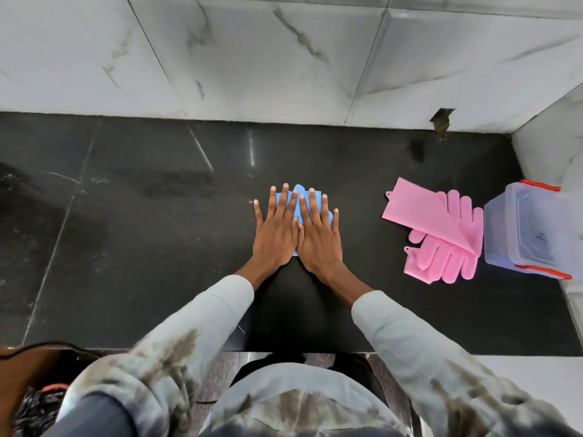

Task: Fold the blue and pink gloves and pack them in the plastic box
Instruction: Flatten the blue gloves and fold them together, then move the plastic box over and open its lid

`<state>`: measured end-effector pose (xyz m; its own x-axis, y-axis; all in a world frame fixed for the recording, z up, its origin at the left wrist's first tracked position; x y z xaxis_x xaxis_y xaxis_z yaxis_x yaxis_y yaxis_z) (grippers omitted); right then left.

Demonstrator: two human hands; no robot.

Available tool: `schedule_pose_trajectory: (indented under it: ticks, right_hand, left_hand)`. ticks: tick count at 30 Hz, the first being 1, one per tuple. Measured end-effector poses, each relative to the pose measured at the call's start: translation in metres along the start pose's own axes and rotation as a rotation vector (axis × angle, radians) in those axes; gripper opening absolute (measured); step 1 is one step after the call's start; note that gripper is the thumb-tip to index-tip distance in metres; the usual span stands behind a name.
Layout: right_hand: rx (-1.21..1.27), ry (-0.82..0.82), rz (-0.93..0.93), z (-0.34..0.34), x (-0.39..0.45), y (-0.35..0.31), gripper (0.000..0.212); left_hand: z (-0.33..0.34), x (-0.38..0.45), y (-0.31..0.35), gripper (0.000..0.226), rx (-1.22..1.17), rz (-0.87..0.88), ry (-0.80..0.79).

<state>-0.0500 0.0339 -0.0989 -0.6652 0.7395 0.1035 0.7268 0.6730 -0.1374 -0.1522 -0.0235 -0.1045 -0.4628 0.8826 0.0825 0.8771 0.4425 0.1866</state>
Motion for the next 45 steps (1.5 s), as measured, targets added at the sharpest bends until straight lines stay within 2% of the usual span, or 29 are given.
schedule_pose_trajectory:
  ticks: [8, 12, 17, 24, 29, 34, 39, 41, 43, 44, 45]
  right_hand:
    - [0.109, -0.140, -0.020, -0.018, 0.000, 0.008, 0.065]
    - [0.225, -0.098, 0.034, -0.043, -0.002, 0.034, 0.061]
    - [0.308, 0.125, 0.241, -0.090, -0.009, 0.117, 0.053]
    - [0.107, 0.409, 0.667, -0.163, -0.050, 0.279, 0.041]
    - [-0.041, 0.369, 0.908, -0.189, -0.096, 0.368, 0.043]
    - [0.032, 0.201, 1.030, -0.172, -0.138, 0.396, 0.077]
    - [0.317, 0.338, 1.288, -0.160, -0.155, 0.401, 0.101]
    - [0.644, 0.346, 1.459, -0.152, -0.157, 0.408, 0.101]
    - [1.162, 0.328, 1.562, -0.144, -0.156, 0.411, 0.078]
    - [1.328, 0.275, 1.527, -0.143, -0.155, 0.410, 0.060]
    - [1.385, 0.236, 1.470, -0.142, -0.155, 0.410, 0.047]
  left_hand:
    - [-0.018, -0.001, 0.011, 0.071, 0.143, 0.016, -0.060]
    - [-0.037, 0.005, 0.042, 0.071, 0.151, 0.042, -0.021]
    - [-0.051, 0.031, 0.137, 0.064, 0.028, 0.112, 0.020]
    - [-0.048, 0.040, 0.296, 0.063, -0.252, 0.363, -0.046]
    - [-0.041, 0.029, 0.382, 0.055, -0.359, 0.486, -0.046]
    - [-0.031, 0.025, 0.426, 0.053, -0.339, 0.519, -0.048]
    - [-0.023, 0.025, 0.443, 0.056, -0.257, 0.583, -0.090]
    - [-0.017, 0.026, 0.449, 0.058, -0.219, 0.626, -0.128]
    - [-0.010, 0.028, 0.455, 0.059, -0.183, 0.623, -0.175]
    - [-0.006, 0.029, 0.458, 0.060, -0.174, 0.609, -0.197]
    - [-0.004, 0.030, 0.460, 0.060, -0.170, 0.595, -0.213]
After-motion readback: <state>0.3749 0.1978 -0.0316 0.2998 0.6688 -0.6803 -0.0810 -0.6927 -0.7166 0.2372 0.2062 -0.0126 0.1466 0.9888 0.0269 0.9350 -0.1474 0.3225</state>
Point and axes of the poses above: each hand's wrist, its own x-axis towards the middle knuckle, its own z-axis out of the palm, y = z × x, the point moved 4 cm from there along x, towards the middle knuckle, and after that the axes turned 13 degrees about y, right-handed, at the moved point
